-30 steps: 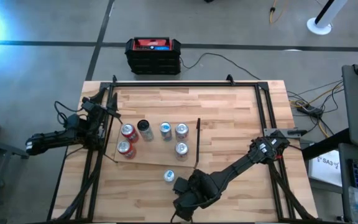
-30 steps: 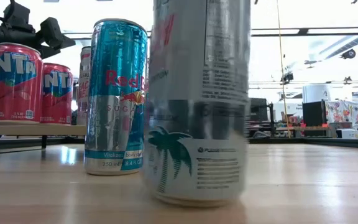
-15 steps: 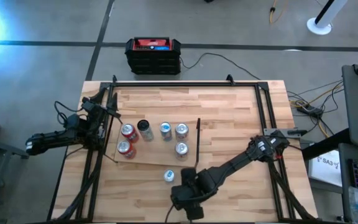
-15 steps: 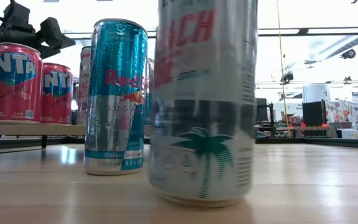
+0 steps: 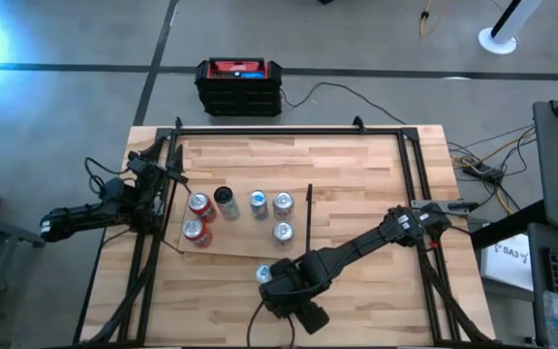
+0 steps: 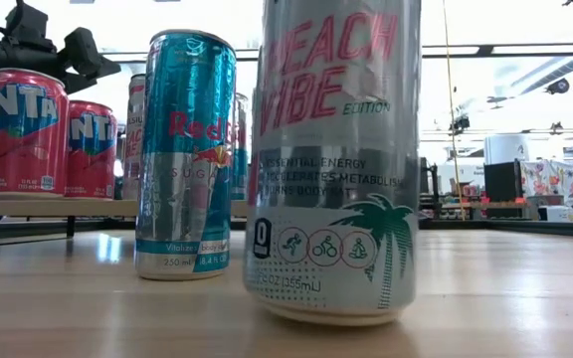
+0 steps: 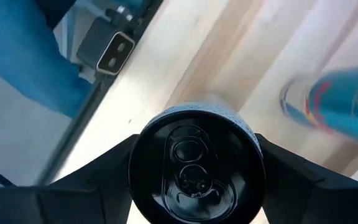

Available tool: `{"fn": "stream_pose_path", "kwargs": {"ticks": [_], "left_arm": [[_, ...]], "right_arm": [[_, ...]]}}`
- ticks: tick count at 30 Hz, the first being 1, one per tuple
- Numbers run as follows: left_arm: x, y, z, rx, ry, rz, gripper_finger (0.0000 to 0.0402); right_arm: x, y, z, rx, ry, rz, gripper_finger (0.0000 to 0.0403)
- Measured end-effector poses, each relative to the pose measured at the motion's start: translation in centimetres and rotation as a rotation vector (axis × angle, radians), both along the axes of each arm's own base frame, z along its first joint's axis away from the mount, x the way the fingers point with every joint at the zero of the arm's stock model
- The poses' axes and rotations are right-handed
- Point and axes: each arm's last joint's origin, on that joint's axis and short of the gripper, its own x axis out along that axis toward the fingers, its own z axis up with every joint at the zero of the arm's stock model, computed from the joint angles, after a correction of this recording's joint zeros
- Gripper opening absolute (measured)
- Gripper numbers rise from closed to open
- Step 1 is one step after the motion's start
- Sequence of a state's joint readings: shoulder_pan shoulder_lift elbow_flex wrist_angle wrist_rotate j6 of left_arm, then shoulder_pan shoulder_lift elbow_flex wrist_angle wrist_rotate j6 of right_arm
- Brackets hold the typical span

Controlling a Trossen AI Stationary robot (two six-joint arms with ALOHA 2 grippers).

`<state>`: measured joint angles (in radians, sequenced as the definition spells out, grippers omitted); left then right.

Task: Place canned beverage on shelf
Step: Move the white pink soda can to the bottom middle of the table

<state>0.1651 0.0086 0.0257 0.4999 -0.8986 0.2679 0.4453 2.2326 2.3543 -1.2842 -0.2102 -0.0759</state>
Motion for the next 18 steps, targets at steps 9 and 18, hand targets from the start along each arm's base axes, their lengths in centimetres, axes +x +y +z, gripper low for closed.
{"fn": "stream_pose_path", "kwargs": {"ticks": [9,18], "left_arm": [[0.00,0.00,0.00,0.000,0.000,0.000,0.0311],[0.00,0.00,0.00,0.000,0.000,0.000,0.0311]], "right_arm": [[-0.26,0.02,0.04,-0.035,-0.054,0.232,0.0253],[-0.70,-0.09,0.04,-0.019,-0.014,0.274,0.0253]]}}
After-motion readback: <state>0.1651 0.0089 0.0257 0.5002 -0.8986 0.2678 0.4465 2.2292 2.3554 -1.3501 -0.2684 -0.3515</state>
